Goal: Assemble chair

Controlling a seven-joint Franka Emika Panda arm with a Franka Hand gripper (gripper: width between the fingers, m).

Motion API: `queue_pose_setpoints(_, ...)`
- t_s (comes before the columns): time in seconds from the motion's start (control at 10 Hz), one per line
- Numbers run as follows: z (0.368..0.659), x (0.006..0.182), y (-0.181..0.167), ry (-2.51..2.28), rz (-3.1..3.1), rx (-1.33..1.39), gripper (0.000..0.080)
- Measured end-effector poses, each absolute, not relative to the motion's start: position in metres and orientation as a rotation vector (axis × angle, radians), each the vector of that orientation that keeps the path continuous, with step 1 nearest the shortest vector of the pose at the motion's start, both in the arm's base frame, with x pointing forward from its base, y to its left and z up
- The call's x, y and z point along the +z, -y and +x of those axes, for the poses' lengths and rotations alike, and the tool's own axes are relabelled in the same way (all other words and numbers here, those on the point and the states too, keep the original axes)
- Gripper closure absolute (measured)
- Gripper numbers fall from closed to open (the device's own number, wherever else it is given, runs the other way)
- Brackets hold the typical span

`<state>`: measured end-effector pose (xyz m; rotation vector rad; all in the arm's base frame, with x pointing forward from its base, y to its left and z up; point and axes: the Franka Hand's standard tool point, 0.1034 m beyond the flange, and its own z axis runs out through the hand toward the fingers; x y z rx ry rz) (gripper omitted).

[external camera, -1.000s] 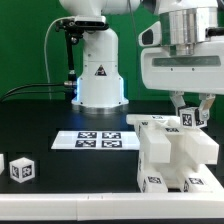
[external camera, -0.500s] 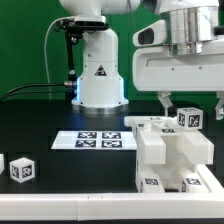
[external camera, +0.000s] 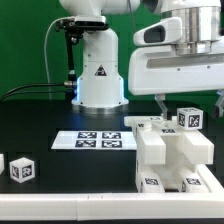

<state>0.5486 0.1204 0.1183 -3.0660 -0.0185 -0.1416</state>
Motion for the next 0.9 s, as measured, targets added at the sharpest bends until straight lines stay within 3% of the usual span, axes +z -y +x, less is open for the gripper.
queue_pose_setpoints(0.2, 0.5504, 0.1177, -0.1181, 0.242, -3.089, -0.149, 0.0151)
queue_pose_setpoints(0.3, 0.5503, 0.1176, -0.1182, 0.2, -3.091, -0.148, 0.0284)
queue_pose_setpoints(0.4, 0.5503, 0.1176, -0.1183, 0.149, -3.092, -0.147, 0.0284)
queue_pose_setpoints(0.6, 0.5501, 0.1176, -0.1192, -0.078, -3.088, -0.141, 0.0519)
queue_pose_setpoints(0.9, 0.5515, 0.1187, -0.1271, -0.654, -2.984, -0.163, 0.0518)
